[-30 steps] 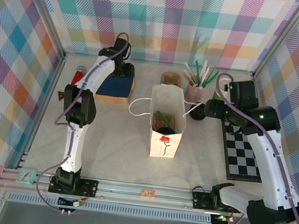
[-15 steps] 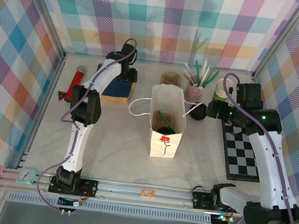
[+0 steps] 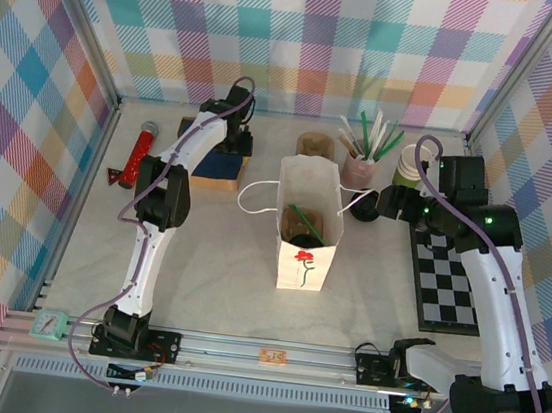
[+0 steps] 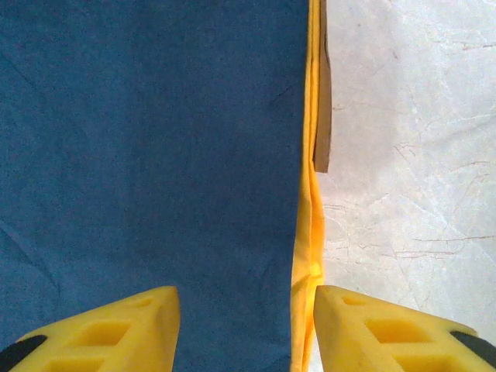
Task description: Pack the takeout coffee
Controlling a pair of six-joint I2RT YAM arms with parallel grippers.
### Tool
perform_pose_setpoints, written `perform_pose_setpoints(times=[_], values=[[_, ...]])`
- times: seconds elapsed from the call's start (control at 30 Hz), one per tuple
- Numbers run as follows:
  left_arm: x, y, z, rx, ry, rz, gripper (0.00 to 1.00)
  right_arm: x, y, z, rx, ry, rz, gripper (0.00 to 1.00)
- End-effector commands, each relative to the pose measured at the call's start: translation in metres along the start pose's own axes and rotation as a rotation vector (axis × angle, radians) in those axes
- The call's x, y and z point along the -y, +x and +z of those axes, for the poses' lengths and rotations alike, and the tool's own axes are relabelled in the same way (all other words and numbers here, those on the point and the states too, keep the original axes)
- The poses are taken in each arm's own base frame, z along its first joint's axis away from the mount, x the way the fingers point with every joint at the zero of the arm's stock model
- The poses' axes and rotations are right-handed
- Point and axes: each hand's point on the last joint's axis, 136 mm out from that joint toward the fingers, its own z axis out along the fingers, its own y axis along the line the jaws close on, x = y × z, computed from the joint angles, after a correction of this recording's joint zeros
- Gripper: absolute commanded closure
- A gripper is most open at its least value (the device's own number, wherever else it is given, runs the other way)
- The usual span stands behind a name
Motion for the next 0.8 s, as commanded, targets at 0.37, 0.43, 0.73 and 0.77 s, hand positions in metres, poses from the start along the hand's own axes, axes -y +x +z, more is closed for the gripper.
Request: perform_pose_setpoints(times=[0.37,0.43,0.73,0.77], values=[[0.006,-0.003,0.010,-0.002,-0.014,0.029,0.54,-0.002,0.000,-0.003,0.015,-0.023,-0.015,0.19],[0.006,-0.003,0.011,-0.003,-0.014,0.030,0.55,-0.002,0.000,-0.002,0.014,-0.021,-0.014,0.19],[0.008,-0.002,0.018,-0.003,-0.025,0.042,0.58,-0.002,-0.001,-0.002,0.019,-0.020,-0.017,0.20],[0.008,-0.002,0.018,-0.004,-0.025,0.044,0.59,-0.002,-0.001,-0.002,0.019,-0.019,-0.019,0.20]])
